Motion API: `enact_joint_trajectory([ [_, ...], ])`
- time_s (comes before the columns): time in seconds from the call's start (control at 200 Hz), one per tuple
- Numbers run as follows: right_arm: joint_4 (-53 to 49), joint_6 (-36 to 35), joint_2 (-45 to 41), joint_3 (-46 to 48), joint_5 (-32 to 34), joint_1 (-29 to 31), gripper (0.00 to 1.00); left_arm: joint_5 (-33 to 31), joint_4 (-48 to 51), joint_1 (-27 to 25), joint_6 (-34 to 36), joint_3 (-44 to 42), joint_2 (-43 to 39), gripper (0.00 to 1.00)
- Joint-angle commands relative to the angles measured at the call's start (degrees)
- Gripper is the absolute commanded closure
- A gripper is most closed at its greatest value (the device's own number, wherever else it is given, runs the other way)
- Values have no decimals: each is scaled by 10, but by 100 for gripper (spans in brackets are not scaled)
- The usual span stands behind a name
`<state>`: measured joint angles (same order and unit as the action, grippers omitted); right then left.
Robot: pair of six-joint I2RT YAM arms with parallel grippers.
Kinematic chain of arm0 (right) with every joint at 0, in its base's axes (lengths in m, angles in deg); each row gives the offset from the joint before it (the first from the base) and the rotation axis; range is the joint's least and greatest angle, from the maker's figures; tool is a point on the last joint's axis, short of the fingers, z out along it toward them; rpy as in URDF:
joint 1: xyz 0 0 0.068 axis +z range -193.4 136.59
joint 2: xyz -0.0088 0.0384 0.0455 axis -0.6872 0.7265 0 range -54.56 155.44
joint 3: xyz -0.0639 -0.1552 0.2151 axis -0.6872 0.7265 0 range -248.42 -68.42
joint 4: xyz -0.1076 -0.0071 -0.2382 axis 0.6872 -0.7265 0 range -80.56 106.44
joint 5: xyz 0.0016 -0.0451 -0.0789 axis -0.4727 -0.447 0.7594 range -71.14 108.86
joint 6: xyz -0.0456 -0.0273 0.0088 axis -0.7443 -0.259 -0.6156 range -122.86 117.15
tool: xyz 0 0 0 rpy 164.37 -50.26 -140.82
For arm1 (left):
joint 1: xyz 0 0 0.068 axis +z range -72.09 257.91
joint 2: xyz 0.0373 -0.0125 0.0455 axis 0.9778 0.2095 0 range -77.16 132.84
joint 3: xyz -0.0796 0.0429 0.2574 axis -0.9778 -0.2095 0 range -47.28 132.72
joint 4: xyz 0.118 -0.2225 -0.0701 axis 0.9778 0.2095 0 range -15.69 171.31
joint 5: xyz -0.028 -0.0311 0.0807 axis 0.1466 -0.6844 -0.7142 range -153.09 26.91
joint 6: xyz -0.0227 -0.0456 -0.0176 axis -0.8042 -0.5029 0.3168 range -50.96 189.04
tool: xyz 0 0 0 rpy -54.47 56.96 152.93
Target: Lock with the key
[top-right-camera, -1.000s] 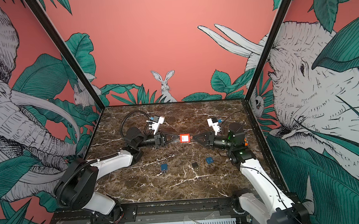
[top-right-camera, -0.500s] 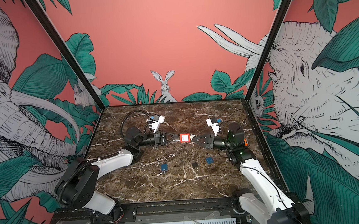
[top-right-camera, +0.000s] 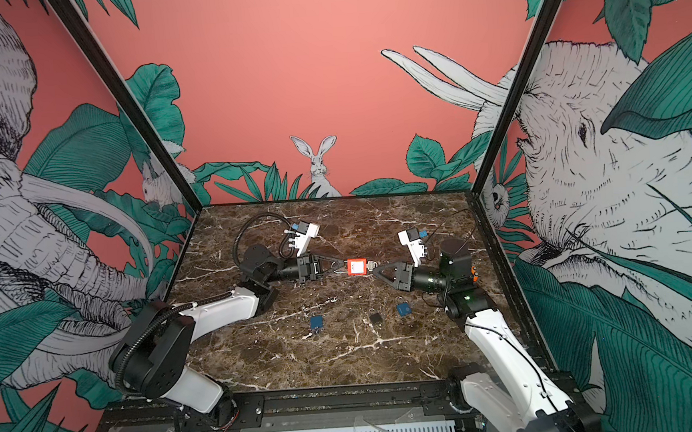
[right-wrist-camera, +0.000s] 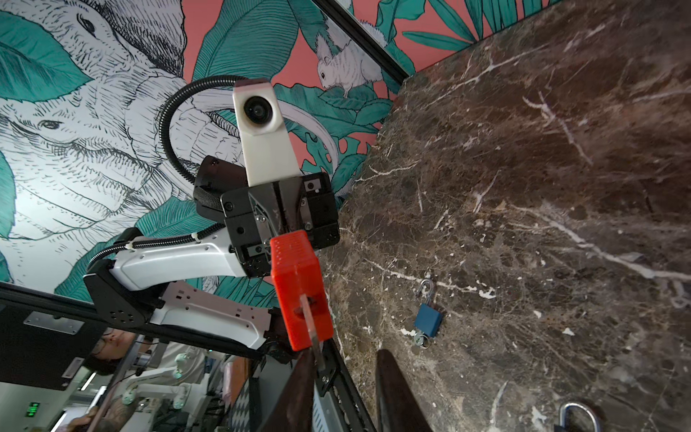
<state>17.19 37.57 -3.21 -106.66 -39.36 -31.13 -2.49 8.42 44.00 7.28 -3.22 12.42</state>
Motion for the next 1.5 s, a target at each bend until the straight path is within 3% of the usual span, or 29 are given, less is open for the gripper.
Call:
enact_joint_trajectory([
  [0.0,3,-33,-30,-16,14,-4,69,11,-42,2,-2,16,-15,100],
  [0.625,127,23,12,-14,-45,3,70,14,-36,2,2,19,-17,100],
  [0.795,138,27,18,-9,-49,8,78,15,-38,2,-1,23,-13,100],
  [1.155,140,25,16,-7,-58,10,85,20,-78,2,-38,29,-5,100],
  [1.495,138,17,15,-6,-51,10,100,25,-80,2,-36,25,-4,100],
])
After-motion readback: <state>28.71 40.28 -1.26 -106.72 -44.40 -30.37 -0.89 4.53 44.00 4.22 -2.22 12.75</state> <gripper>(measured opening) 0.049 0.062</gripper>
